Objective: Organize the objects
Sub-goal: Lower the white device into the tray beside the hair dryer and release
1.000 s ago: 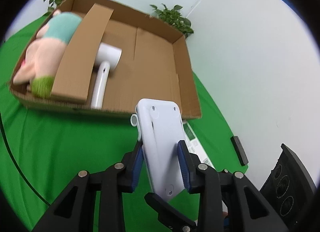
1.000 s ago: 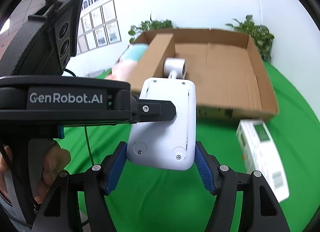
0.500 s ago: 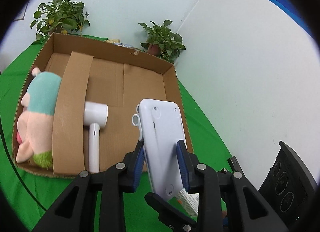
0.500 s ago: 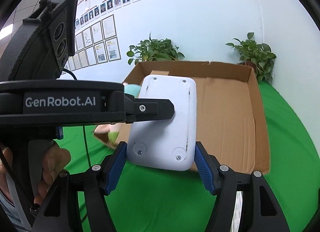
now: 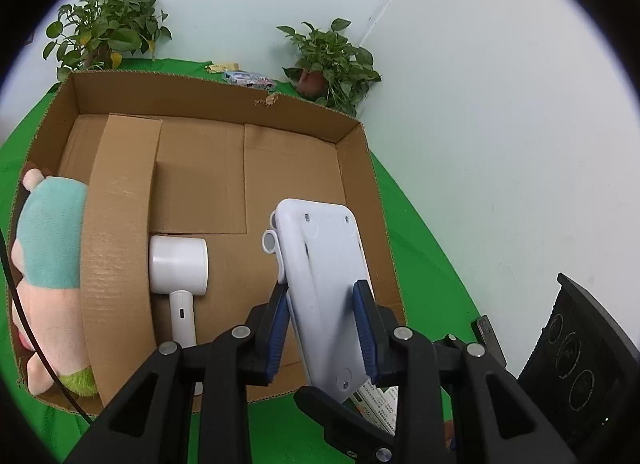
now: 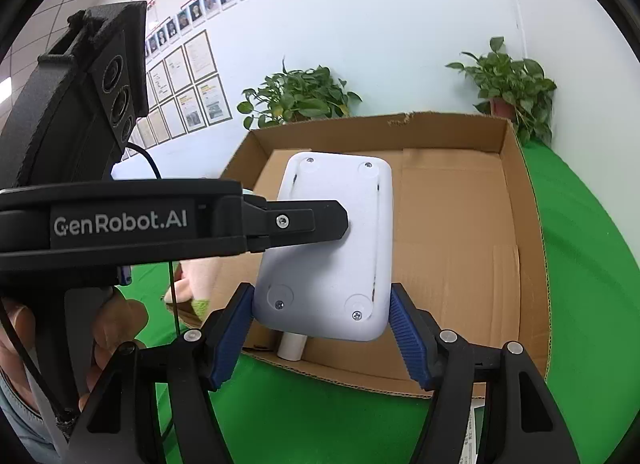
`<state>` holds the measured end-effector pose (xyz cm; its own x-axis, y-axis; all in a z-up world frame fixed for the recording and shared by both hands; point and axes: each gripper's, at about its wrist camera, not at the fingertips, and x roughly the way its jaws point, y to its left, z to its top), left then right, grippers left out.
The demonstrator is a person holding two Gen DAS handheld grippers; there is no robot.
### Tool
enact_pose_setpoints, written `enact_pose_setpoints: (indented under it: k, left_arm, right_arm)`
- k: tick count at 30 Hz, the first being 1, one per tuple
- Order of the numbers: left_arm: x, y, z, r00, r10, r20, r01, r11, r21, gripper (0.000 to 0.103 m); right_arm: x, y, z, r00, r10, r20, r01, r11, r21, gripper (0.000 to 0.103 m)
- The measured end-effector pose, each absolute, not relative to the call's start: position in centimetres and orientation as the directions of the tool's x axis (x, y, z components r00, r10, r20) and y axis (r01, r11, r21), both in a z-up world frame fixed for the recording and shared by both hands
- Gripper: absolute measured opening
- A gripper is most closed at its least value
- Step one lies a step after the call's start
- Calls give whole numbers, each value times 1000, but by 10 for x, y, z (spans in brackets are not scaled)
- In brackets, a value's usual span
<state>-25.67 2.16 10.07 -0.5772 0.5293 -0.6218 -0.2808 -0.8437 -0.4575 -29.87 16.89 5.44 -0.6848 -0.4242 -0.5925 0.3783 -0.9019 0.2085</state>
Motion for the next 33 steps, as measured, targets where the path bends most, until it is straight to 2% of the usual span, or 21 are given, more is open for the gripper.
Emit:
enact_pose_setpoints:
  k: [19, 33]
  left_arm:
    - [-297, 25, 19, -457, 449, -767, -174, -892, -418, 30]
    - [-314, 29, -4, -399, 424, -813, -180, -906, -384, 30]
  right_arm:
    - [-330, 165, -33, -531, -493, -690, 321, -870, 374, 64]
    - [-362, 164, -70, -491, -468, -735, 291, -883, 368, 64]
